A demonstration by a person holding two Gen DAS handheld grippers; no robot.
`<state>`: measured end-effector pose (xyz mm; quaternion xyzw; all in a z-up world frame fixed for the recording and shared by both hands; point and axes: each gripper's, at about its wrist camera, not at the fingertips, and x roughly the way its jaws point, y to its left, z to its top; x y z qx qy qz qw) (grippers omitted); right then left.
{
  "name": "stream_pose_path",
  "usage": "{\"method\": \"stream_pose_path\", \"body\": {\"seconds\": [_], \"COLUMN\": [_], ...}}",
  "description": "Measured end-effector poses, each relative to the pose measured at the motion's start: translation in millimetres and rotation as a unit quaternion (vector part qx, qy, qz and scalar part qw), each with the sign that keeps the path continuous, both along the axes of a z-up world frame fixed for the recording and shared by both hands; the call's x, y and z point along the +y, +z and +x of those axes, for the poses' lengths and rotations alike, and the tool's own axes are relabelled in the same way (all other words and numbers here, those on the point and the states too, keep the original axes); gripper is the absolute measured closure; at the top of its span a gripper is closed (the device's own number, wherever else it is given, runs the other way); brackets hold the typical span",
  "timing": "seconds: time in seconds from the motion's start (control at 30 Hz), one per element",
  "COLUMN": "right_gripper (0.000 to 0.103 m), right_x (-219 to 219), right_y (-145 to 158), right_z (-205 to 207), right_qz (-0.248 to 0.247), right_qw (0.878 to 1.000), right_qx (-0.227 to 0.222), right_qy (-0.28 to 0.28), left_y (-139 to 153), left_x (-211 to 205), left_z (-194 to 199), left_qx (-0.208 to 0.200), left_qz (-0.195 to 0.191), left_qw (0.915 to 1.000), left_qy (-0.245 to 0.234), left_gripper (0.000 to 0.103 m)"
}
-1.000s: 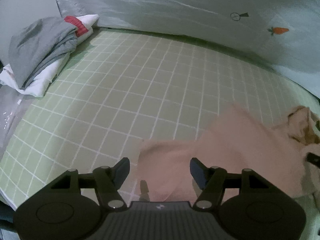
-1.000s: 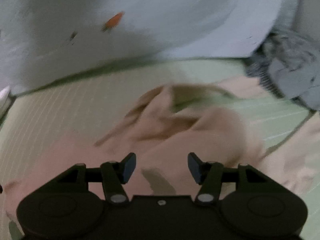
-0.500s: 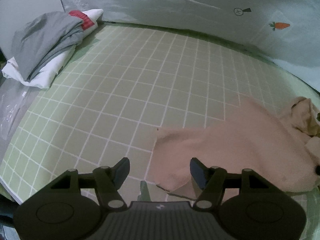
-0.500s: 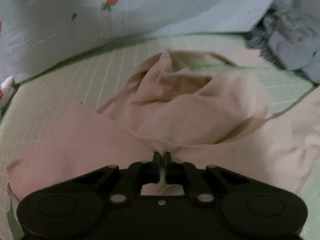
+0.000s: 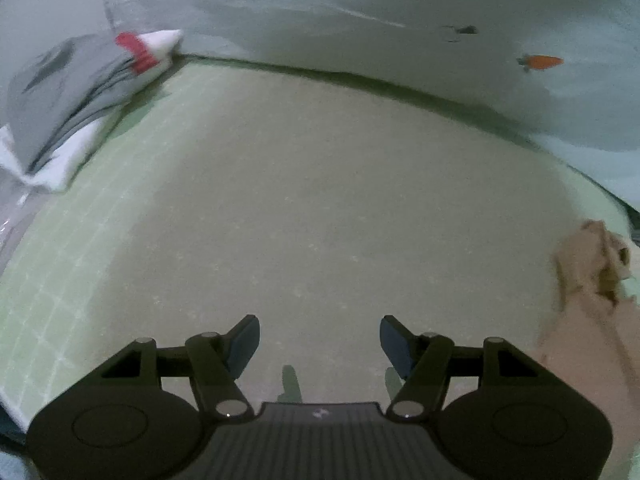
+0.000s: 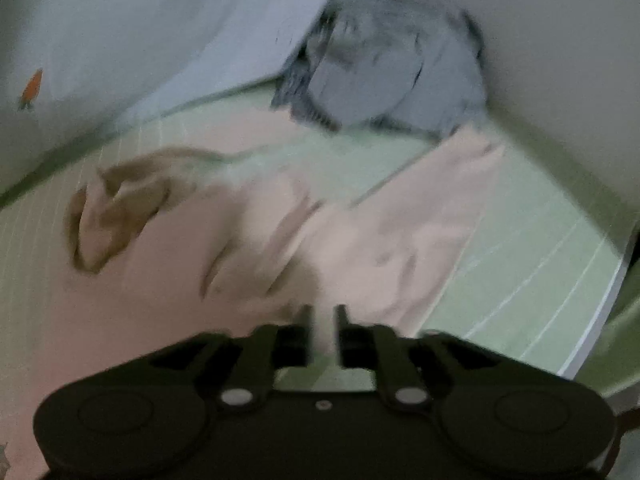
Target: Fold clothes
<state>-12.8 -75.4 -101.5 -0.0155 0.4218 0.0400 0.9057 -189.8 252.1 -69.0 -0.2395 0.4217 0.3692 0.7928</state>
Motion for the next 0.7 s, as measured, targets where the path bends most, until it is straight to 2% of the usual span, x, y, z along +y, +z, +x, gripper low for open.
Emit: {"method": "stream_pose_path", "body": {"seconds": [0.03,0.1,0.2,0.4,0.53,0.57,0.6,0.63,0.67,0.7], "right_gripper": [0.043,0.030,0.016,0.015,0.014,0.014,0.014,0.014,0.014,0.014], "right_x": [-5,-15,-30,-60,-66,-67,-68,-69,-69,-70], "right_y": [0,-1,-2,-4,-4,-4,-4,-4,-4,-4], "right_z": [5,14,28,56,66,68,70,71,72,73], "right_qz": [0.003,0.009,0.017,0.034,0.027,0.025,0.023,0.021,0.019,0.017], "right_qw": [1.000,1.000,0.999,0.995,0.995,0.995,0.995,0.995,0.995,0.995], "right_qx": [0.003,0.009,0.018,0.036,0.038,0.038,0.038,0.038,0.038,0.039], "right_qy": [-0.007,-0.021,-0.041,-0.083,-0.086,-0.086,-0.088,-0.089,-0.091,-0.094], "left_y": [0,1,3,-1,-15,-18,-23,-28,-33,-38], "left_x": [-4,-12,-24,-49,-62,-65,-67,-69,-69,-69], "left_z": [12,37,78,171,225,237,248,255,262,269], "left_qx": [-0.002,-0.005,-0.020,-0.040,-0.041,-0.041,-0.042,-0.042,-0.038,-0.034], "left_qz": [0.001,0.002,-0.002,-0.018,-0.039,-0.046,-0.053,-0.064,-0.076,-0.086], "left_qw": [0.9999,0.9995,0.9975,0.9866,0.9759,0.9727,0.9693,0.9664,0.9650,0.9636], "left_qy": [-0.010,-0.031,-0.067,-0.157,-0.211,-0.224,-0.236,-0.245,-0.248,-0.251], "left_gripper": [0.030,0.029,0.029,0.029,0.032,0.037,0.050,0.055,0.066,0.082]}}
